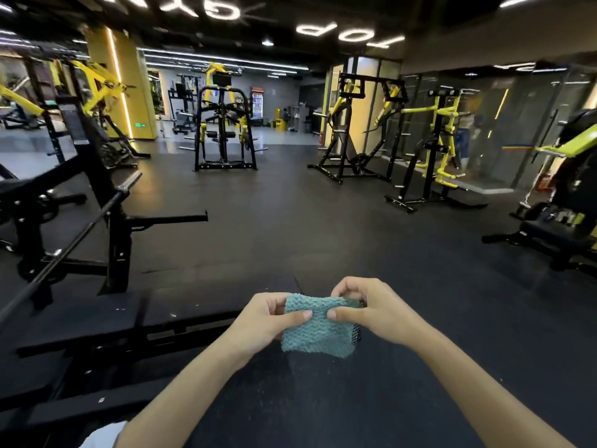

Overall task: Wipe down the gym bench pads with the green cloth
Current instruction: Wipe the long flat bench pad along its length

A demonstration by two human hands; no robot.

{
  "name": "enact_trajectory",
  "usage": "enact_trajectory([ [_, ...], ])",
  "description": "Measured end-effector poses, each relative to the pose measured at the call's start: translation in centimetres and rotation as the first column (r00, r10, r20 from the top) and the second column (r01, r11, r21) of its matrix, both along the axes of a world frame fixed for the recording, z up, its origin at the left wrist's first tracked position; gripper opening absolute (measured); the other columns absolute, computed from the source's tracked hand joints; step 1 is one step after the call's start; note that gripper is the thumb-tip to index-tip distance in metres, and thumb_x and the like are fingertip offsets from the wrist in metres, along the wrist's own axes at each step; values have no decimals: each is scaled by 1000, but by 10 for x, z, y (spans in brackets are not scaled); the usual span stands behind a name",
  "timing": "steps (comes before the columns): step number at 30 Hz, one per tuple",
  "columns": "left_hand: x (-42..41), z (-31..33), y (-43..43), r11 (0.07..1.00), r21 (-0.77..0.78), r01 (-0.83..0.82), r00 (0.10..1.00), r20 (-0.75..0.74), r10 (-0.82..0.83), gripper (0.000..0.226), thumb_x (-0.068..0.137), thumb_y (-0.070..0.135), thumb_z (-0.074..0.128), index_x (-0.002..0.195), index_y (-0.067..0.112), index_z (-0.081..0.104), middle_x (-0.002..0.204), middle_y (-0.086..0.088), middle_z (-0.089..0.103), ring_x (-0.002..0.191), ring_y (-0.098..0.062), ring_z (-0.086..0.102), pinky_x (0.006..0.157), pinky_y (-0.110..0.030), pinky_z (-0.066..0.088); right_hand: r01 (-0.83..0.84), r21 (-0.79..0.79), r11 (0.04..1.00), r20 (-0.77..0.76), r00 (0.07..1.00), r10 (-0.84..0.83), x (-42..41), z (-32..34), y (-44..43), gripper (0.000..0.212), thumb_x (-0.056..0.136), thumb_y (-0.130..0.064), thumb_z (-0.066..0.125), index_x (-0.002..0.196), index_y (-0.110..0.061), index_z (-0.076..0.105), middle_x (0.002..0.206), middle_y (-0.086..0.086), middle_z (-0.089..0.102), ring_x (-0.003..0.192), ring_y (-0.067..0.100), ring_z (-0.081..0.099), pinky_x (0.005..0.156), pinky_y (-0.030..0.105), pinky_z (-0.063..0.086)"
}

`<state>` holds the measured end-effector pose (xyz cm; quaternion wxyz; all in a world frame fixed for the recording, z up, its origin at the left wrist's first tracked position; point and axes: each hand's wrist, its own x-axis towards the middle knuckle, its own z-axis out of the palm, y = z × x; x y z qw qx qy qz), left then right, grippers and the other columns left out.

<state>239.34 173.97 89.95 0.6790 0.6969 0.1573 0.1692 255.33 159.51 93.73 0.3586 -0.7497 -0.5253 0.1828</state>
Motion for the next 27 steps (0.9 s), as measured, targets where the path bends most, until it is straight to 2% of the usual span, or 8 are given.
enact_trajectory([
  [5, 82, -2, 43, 995, -50, -84, 996, 32, 86, 29, 79, 18, 71, 106, 5, 72, 103, -15, 74, 93, -24, 71, 85, -36, 57, -80, -49, 996, 12, 997, 80, 95, 5, 60, 13, 81, -26, 77, 85, -23, 64, 84, -7, 74, 80, 5, 68, 77, 26, 49],
  [10, 132, -16, 93, 978, -91, -190, 982, -10, 190, 20, 86, 7, 67, 106, 2, 71, 99, -13, 75, 87, -20, 71, 73, -26, 56, -149, -64, 987, -4, 989, 149, 156, -11, 129, 13, 81, -25, 77, 84, -25, 65, 84, -8, 73, 79, 3, 67, 75, 24, 50],
  [13, 159, -25, 127, 971, -91, -220, 975, -34, 217, 19, 88, 7, 66, 106, 4, 71, 99, -11, 75, 87, -19, 72, 71, -25, 55, -189, -65, 980, -12, 982, 189, 189, -22, 172, 14, 80, -25, 77, 82, -28, 64, 81, -10, 72, 72, -4, 62, 68, 17, 45],
  [16, 185, -35, 167, 961, -116, -252, 968, -31, 250, 20, 88, 8, 66, 107, 3, 71, 98, -10, 75, 87, -18, 72, 70, -24, 55, -220, -73, 973, -12, 975, 220, 220, -30, 220, 13, 80, -25, 78, 83, -27, 66, 84, -8, 73, 77, 0, 65, 74, 22, 49],
  [19, 211, -40, 216, 952, -128, -279, 960, -7, 281, 23, 87, 12, 67, 108, 3, 70, 100, -13, 74, 87, -21, 71, 71, -29, 57, -250, -74, 965, 0, 968, 251, 248, -31, 274, 13, 80, -27, 78, 84, -27, 66, 86, -6, 74, 82, 5, 68, 79, 25, 51],
  [23, 241, -33, 281, 937, -116, -330, 943, 6, 333, 30, 85, 23, 67, 110, 8, 70, 106, -15, 73, 93, -24, 70, 78, -36, 56, -302, -78, 950, 20, 952, 304, 281, -14, 351, 11, 81, -26, 77, 85, -25, 66, 86, -7, 73, 76, -2, 65, 71, 18, 47],
  [27, 257, -23, 344, 909, -110, -402, 914, 18, 406, 33, 82, 33, 67, 110, 16, 69, 105, -10, 74, 97, -25, 70, 83, -44, 56, -349, -41, 936, 39, 936, 350, 301, -2, 428, 11, 81, -27, 77, 86, -25, 68, 89, -4, 73, 85, 9, 67, 81, 29, 51],
])
